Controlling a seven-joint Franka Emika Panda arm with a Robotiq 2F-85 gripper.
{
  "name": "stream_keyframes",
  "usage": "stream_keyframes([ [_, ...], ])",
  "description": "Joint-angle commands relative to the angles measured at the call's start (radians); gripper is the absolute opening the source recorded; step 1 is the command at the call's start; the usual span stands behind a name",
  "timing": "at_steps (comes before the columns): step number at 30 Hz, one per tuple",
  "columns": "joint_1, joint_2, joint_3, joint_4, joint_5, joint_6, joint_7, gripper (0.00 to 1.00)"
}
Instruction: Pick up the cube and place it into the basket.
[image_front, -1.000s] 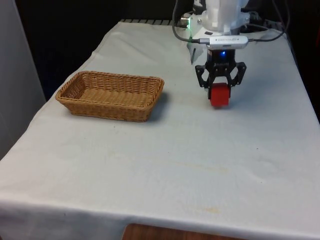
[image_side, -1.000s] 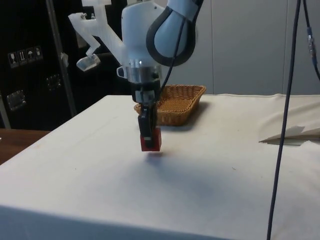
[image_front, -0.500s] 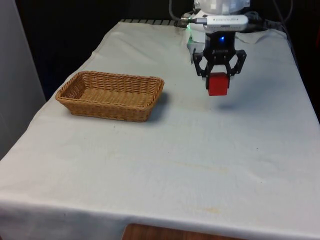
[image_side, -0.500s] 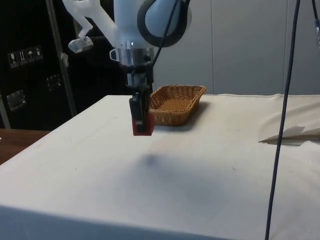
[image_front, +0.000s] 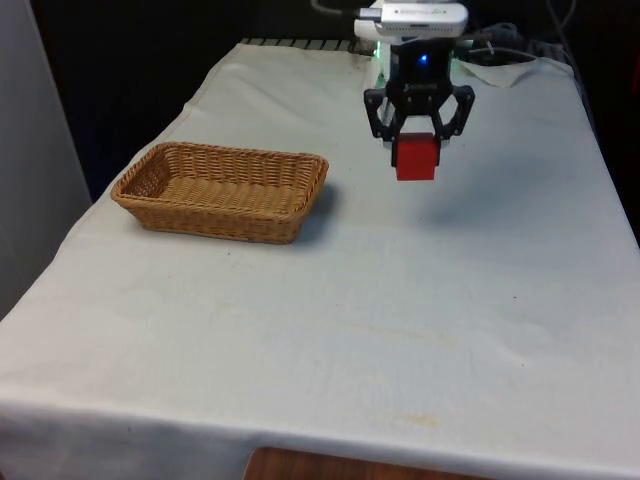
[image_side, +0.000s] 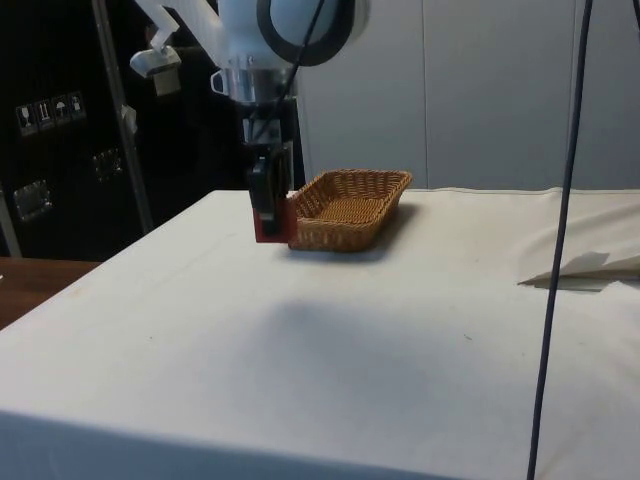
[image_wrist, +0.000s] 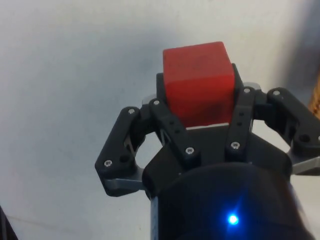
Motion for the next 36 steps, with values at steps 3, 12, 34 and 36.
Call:
stream_keyframes([
  [3,-0.004,-0.014,-0.019,0.003,-0.008,-0.018,-0.011,0.01],
  [12,-0.004,-0.037,-0.062,0.006,-0.011,-0.033,-0.045,0.01],
  [34,-0.01,-0.056,-0.171,0.022,-0.007,-0.044,-0.145,0.01],
  [36,-0.011,-0.054,-0.187,0.024,-0.006,-0.042,-0.162,0.01],
])
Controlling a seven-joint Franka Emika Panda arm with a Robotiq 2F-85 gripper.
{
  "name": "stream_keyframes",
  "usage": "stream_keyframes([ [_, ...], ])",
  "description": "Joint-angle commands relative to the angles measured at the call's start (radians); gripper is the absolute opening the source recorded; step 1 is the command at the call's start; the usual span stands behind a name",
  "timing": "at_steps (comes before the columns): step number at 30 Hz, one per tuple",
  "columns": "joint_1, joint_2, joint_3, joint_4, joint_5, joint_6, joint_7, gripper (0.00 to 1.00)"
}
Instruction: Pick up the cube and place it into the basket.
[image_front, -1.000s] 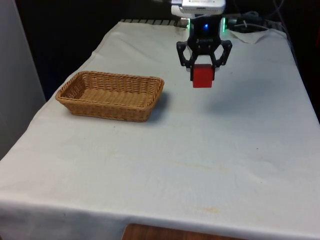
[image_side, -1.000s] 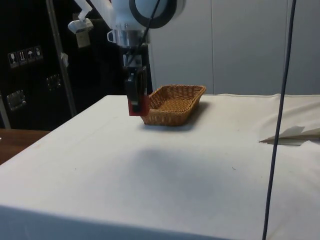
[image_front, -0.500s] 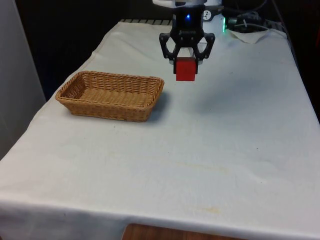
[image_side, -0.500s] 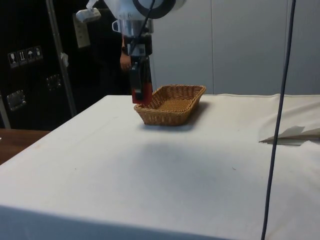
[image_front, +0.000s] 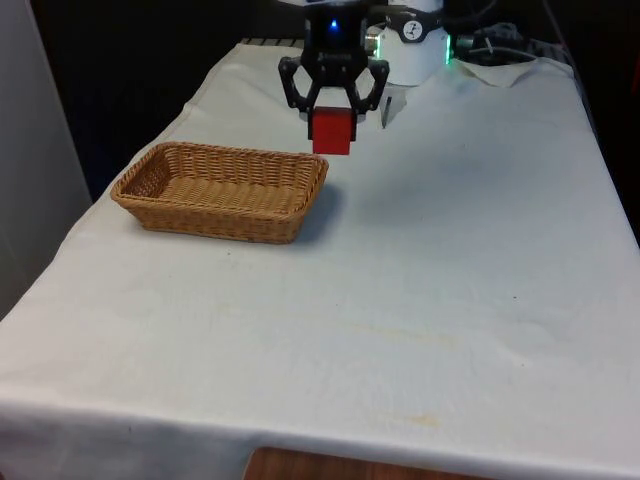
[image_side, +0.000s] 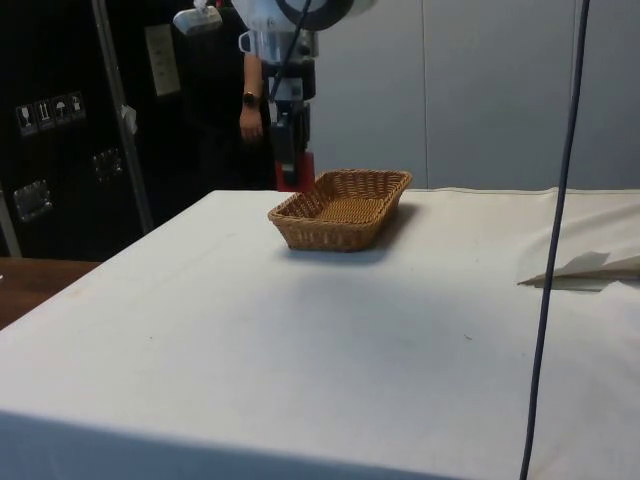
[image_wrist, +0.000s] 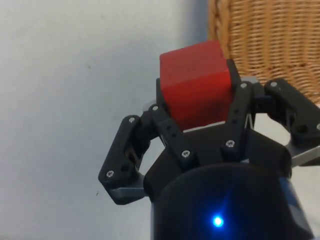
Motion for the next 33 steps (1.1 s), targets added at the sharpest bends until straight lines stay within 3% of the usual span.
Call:
stream_keyframes([
  [1,-0.004,0.004,-0.008,0.005,-0.004,0.0,-0.009,0.01],
  [6,-0.003,0.003,-0.025,0.004,0.0,0.002,-0.025,0.01],
  [15,-0.013,0.019,-0.077,0.022,-0.001,0.005,-0.082,0.01],
  [16,-0.008,0.016,-0.076,0.019,0.0,0.004,-0.077,0.01],
  [17,-0.014,0.022,-0.086,0.025,-0.001,0.005,-0.092,0.01],
  [25,-0.019,0.035,-0.124,0.04,0.001,0.007,-0.131,0.01],
  [26,-0.014,0.032,-0.126,0.037,0.001,0.005,-0.126,0.01],
  [27,-0.02,0.039,-0.134,0.045,0.001,0.007,-0.141,0.01],
  [33,-0.024,0.055,-0.165,0.06,0.005,0.01,-0.174,0.01],
])
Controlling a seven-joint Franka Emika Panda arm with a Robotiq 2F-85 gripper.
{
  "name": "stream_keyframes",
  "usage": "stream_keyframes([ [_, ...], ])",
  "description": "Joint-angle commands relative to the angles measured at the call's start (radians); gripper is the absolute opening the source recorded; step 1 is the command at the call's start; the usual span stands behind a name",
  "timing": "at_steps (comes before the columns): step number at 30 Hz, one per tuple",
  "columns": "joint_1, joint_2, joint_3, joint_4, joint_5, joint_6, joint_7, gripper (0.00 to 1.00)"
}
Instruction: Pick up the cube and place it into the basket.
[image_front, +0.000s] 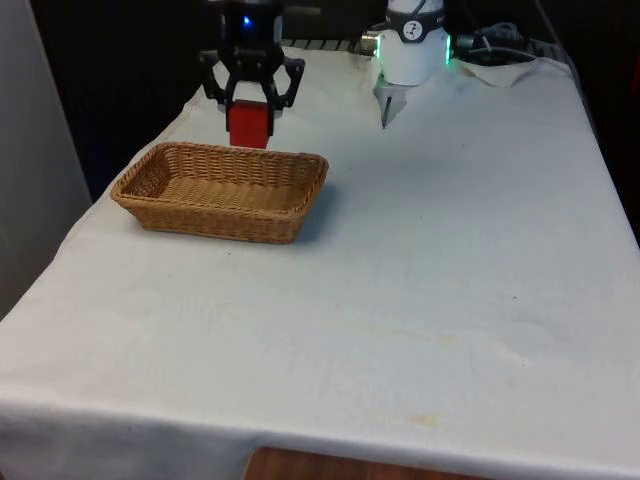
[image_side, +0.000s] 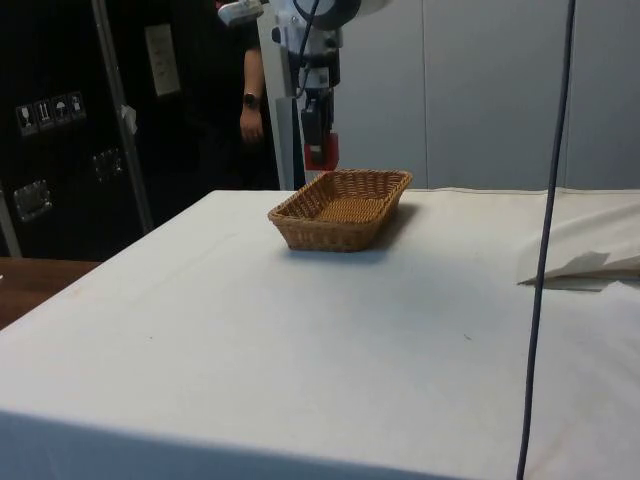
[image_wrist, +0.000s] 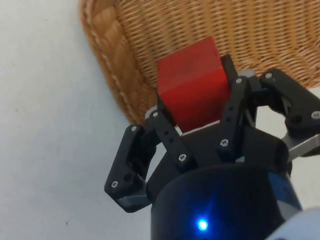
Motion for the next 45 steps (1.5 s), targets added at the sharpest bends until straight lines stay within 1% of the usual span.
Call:
stream_keyframes([
  [1,-0.007,0.009,-0.004,0.006,0.004,0.005,-0.015,0.01],
  [2,0.0,0.003,-0.004,0.002,0.0,0.0,-0.004,0.01],
  [3,-0.007,0.012,-0.008,0.009,0.005,0.006,-0.019,0.01],
  [5,-0.009,0.022,-0.016,0.012,0.008,0.012,-0.028,0.01],
  [9,-0.009,0.047,-0.031,0.017,0.014,0.032,-0.042,0.01],
  [10,-0.003,0.041,-0.036,0.016,0.004,0.021,-0.031,0.01],
  [11,-0.009,0.052,-0.033,0.017,0.015,0.036,-0.043,0.01],
  [16,-0.014,0.088,-0.04,0.015,0.019,0.075,-0.048,0.01],
  [17,-0.006,0.084,-0.047,0.016,0.006,0.063,-0.034,0.01],
  [18,-0.014,0.093,-0.042,0.015,0.02,0.08,-0.048,0.01],
  [21,-0.02,0.117,-0.045,0.016,0.022,0.105,-0.052,0.01],
  [25,-0.025,0.141,-0.049,0.016,0.026,0.129,-0.057,0.01],
  [26,-0.015,0.14,-0.059,0.016,0.014,0.121,-0.044,0.01],
  [27,-0.026,0.147,-0.05,0.017,0.029,0.135,-0.059,0.01],
  [33,-0.031,0.194,-0.052,0.018,0.042,0.182,-0.065,0.01],
  [34,-0.031,0.2,-0.051,0.018,0.043,0.189,-0.065,0.01],
  [35,-0.021,0.194,-0.063,0.017,0.029,0.176,-0.053,0.01],
  [36,-0.032,0.206,-0.051,0.018,0.043,0.194,-0.065,0.01],
  [38,-0.032,0.216,-0.051,0.018,0.044,0.204,-0.065,0.01],
  [40,-0.04,0.231,-0.046,0.02,0.05,0.213,-0.072,0.01],
  [44,-0.05,0.252,-0.041,0.026,0.073,0.222,-0.091,0.01],
  [45,-0.029,0.249,-0.063,0.023,0.054,0.214,-0.072,0.01],
])
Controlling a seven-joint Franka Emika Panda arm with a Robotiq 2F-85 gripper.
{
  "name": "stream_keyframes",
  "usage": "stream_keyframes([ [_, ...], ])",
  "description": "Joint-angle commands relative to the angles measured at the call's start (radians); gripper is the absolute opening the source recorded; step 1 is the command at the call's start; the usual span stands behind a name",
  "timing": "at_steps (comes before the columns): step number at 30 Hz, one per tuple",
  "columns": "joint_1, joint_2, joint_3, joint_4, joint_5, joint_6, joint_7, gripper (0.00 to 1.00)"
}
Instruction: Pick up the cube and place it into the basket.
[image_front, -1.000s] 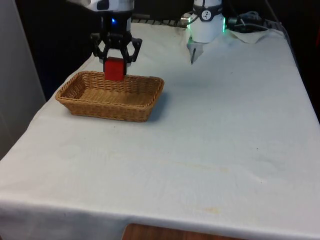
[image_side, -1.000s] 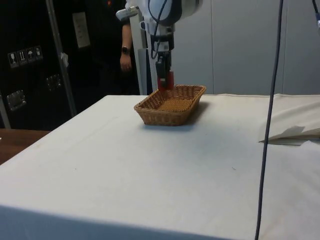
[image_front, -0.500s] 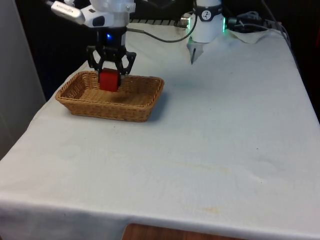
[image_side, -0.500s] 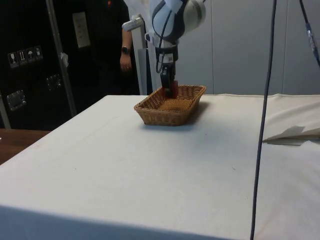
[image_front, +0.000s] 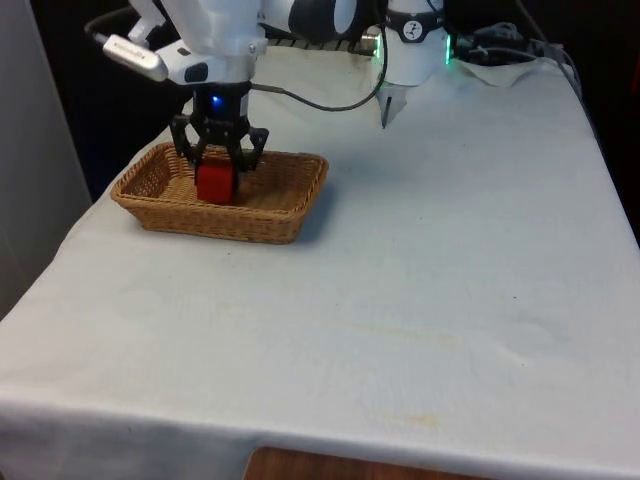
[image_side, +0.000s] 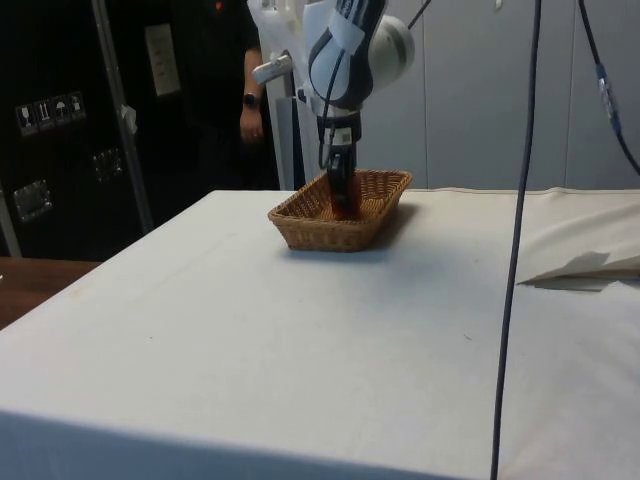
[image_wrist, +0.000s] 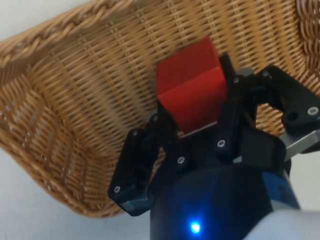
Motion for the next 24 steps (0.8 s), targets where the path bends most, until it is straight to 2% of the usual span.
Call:
stream_keyframes([
  [1,-0.023,0.009,0.024,0.006,0.031,0.009,-0.029,0.01],
  [3,-0.025,0.022,0.023,0.013,0.058,0.009,-0.051,0.01],
  [7,-0.013,0.033,0.008,0.022,0.1,0.0,-0.085,0.01],
  [8,-0.013,0.033,0.008,0.022,0.1,0.0,-0.085,0.01],
  [9,-0.006,0.036,-0.001,0.023,0.094,0.0,-0.079,0.01],
  [19,-0.006,0.035,0.0,0.023,0.096,0.0,-0.081,0.01],
  [20,-0.006,0.035,0.0,0.023,0.096,0.0,-0.081,0.03],
  [22,-0.006,0.035,-0.001,0.023,0.095,0.0,-0.081,0.18],
  [23,-0.006,0.035,-0.001,0.023,0.095,-0.001,-0.081,0.37],
  [24,-0.006,0.035,-0.001,0.023,0.095,-0.001,-0.081,0.47],
])
